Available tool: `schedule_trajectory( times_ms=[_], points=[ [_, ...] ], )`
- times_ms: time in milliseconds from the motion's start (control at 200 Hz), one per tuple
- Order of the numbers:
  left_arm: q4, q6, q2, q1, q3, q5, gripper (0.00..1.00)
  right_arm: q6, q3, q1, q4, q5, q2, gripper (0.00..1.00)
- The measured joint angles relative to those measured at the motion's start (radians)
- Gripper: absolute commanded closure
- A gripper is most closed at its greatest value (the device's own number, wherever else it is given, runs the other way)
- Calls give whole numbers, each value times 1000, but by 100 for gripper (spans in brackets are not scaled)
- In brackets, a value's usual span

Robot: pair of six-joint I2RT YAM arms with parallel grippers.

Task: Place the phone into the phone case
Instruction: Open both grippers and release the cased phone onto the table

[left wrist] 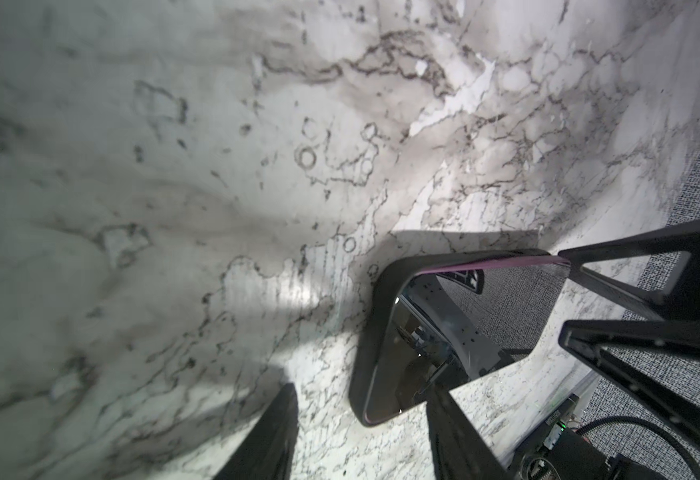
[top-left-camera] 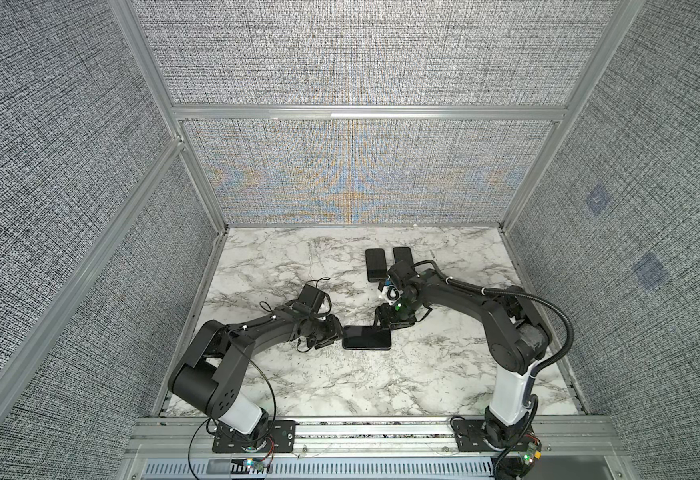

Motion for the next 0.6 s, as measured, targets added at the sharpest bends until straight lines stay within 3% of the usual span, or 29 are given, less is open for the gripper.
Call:
schedule_trajectory(
  times_ms=[95,355,600],
  points=[
    [0,5,-2,-8,4,9,46,0,-10,5,-7,28,-37,32],
    [-1,6,-8,-33,8,24,44,56,-191,39,25,89,-220,50],
    [-32,21,-8,-36,15,23,39,124,-275,87,76,110,-293,56]
  ],
)
